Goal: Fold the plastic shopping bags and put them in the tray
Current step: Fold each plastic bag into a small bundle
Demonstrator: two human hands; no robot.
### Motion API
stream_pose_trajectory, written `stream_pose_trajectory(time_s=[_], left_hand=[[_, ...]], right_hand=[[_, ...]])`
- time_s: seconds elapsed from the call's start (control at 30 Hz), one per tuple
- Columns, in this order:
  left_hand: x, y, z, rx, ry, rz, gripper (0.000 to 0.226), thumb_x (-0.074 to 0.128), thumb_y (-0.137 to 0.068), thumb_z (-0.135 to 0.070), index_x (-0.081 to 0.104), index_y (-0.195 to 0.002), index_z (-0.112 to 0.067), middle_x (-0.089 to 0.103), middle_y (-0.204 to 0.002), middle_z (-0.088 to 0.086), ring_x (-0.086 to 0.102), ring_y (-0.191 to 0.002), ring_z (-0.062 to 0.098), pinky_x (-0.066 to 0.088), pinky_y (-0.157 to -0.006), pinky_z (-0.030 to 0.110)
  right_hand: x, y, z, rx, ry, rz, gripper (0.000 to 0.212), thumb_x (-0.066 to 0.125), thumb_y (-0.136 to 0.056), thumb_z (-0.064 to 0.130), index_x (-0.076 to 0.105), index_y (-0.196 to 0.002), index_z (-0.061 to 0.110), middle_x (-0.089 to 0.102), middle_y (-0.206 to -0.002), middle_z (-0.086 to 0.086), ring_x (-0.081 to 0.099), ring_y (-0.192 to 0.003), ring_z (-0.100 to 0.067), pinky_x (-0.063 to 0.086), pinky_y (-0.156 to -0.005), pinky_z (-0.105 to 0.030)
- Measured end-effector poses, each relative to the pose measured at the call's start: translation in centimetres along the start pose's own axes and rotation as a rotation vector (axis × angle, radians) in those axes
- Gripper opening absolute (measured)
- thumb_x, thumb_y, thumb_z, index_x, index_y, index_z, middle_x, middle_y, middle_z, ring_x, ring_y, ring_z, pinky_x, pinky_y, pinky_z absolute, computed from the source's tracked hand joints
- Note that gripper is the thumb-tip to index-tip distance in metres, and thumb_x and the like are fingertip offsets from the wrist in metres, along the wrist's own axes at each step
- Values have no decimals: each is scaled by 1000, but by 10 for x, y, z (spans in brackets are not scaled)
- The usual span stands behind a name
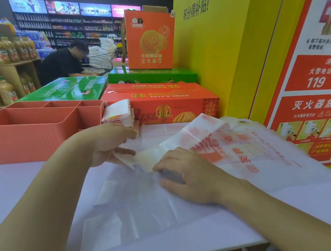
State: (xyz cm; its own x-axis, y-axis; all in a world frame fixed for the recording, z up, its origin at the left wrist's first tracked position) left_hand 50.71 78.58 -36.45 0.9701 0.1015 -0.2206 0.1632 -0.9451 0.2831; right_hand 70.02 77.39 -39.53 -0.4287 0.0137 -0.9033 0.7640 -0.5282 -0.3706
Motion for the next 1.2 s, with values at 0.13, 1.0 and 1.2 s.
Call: stream_pose_trajectory(time_s=[0.13, 1.0, 1.2], left_hand=[[3, 2, -5, 26, 68, 22, 33, 65, -96, -15, 55, -126, -5, 54, -115, 12, 73, -88, 29, 60, -56, 38], [21, -11, 5, 177, -896, 35, 26, 70, -86, -51, 68, -104, -33, 65, -102, -10, 65, -92, 15, 56, -91, 35], [18, -2, 6, 107, -996, 96, 32, 67, -84, -60, 68, -100, -33, 71, -92, -5, 68, -87, 20, 56, -85, 35]], right_hand=[[4, -3, 0, 21, 4, 53, 39, 57, -98, 36, 60, -135, 27, 53, -110, 10, 45, -104, -14, 40, -98, -41], [-8, 4, -10, 110, -85, 3, 24, 65, -96, 36, 74, -117, 29, 57, -111, 13, 48, -112, -6, 40, -98, -26], [-8, 6, -9, 76, -86, 27, 29, 68, -93, 40, 72, -119, 27, 55, -112, 16, 48, -113, -8, 42, -100, -31]])
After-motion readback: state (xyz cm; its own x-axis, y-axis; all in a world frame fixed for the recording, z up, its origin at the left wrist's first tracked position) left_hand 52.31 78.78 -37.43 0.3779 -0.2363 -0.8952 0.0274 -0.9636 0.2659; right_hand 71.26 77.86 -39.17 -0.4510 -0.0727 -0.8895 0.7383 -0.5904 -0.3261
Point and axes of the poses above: each hand's wrist, its own y-axis away from the middle knuckle, its own x-axis out of the palm, z = x × y, the point moved 6 cm from there along -y, towards the middle knuckle
